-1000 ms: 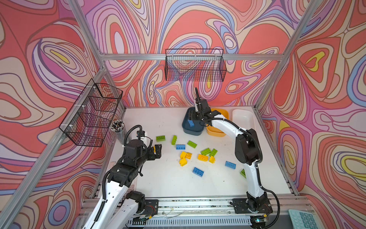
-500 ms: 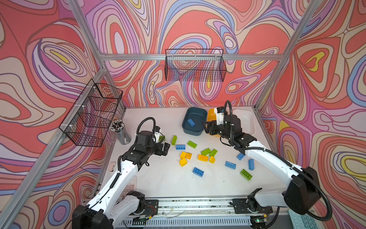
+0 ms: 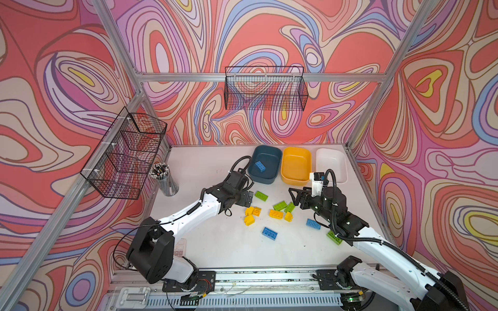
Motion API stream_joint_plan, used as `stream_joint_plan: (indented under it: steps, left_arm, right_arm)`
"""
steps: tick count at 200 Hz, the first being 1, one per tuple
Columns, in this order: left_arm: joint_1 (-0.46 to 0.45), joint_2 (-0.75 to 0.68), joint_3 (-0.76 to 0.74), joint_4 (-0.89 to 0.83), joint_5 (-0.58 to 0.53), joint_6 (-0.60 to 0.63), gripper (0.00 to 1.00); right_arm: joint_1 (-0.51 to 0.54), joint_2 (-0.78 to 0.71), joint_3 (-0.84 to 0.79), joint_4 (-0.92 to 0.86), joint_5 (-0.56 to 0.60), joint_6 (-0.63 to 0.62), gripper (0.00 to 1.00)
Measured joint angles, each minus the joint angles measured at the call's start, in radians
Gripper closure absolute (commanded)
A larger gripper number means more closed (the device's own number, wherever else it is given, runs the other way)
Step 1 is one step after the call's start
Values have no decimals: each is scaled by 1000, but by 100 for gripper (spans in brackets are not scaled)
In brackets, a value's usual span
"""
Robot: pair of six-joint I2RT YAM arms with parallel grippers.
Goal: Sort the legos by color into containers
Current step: 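Lower the left gripper onto a blue brick while the right gripper withdraws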
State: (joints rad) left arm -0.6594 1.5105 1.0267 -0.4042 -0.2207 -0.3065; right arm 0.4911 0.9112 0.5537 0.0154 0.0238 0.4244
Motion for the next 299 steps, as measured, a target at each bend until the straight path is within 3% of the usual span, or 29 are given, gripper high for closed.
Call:
stream_joint_plan:
  steps: [40, 85, 242, 266, 299]
  left_arm:
    - [-77, 206, 92, -29, -95, -179, 5]
    - [-77, 268, 98, -34, -118, -284, 3]
    - [7, 387, 138, 58, -14, -292, 9]
    - [9, 394, 138, 73, -3, -289, 13]
    - [11, 397, 138, 89, 7, -281, 29]
  right_arm:
    - [0, -36, -62, 34, 70, 38, 11]
    - [0, -34, -71, 50, 92, 57, 11]
    - [0, 2, -82, 68, 96, 64, 11]
    - [0, 8, -82, 73, 96, 64, 11]
    - [0, 28, -83, 86, 96, 64, 11]
